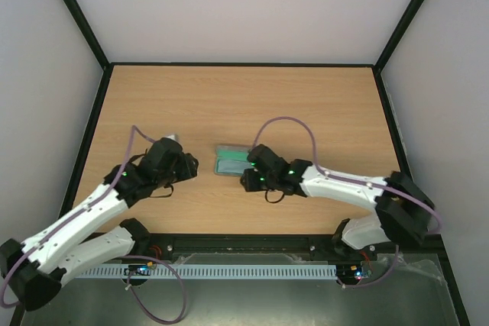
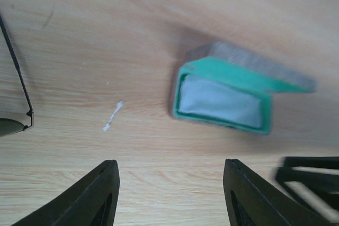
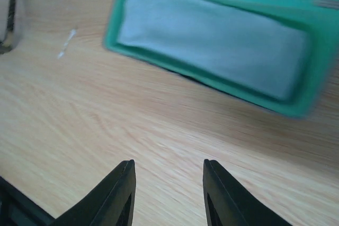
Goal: Organize the sunglasses
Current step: Move the sunglasses case at the center of the board.
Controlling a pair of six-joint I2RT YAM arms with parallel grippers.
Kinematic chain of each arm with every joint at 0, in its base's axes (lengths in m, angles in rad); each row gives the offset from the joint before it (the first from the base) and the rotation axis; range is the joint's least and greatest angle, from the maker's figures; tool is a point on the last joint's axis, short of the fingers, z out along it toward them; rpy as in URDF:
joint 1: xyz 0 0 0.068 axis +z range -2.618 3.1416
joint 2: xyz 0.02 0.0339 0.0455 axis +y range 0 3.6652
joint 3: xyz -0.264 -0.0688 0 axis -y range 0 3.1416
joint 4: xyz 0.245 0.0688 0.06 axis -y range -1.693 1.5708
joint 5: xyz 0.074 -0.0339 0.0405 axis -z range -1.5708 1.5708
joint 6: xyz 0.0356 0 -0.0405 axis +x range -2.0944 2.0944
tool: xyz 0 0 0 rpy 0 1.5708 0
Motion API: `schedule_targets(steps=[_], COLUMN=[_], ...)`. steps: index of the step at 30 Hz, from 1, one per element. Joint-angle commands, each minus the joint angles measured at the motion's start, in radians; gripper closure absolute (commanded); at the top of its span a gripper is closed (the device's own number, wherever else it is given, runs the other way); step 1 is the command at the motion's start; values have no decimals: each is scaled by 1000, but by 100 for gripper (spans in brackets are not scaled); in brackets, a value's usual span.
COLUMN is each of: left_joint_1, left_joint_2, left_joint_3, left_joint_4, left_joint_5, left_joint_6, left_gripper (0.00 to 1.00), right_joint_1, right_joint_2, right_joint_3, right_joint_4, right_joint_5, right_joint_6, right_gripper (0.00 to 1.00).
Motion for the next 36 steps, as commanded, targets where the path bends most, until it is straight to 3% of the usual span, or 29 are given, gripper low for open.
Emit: schedule_targets(steps=[1,6,7,8,10,20,36], left_joint_1=[8,8,8,8,8,8,9], left_joint_2=[-103,-178,-194,-209,-229,-234,-245], left_joint_3=[135,246,252,256,257,251,198], left_joint_4=[-165,-268,-280,-295,-324,-341,-306], left_joint_5=[-55,-88,-92,-96,-110,-164,-160], left_joint_6=[-41,-75,-85,-94,-112,-137,-96], left_gripper=[43,31,26,7,1,0,0], right_joint_1=[68,91,91,91,92,78,-137], right_joint_2=[161,310,337,361,405,561,535], right_joint_3=[142,250,267,286,317,441,335], right_joint_4=[3,-6,-6,-6,-7,-101,-52], right_joint_5=[-4,-23,-20,-21,-11,97,176], right_joint_6=[-70,-132,-134,-135,-170,-234,-231], right_gripper=[64,64,64,64,64,64,61])
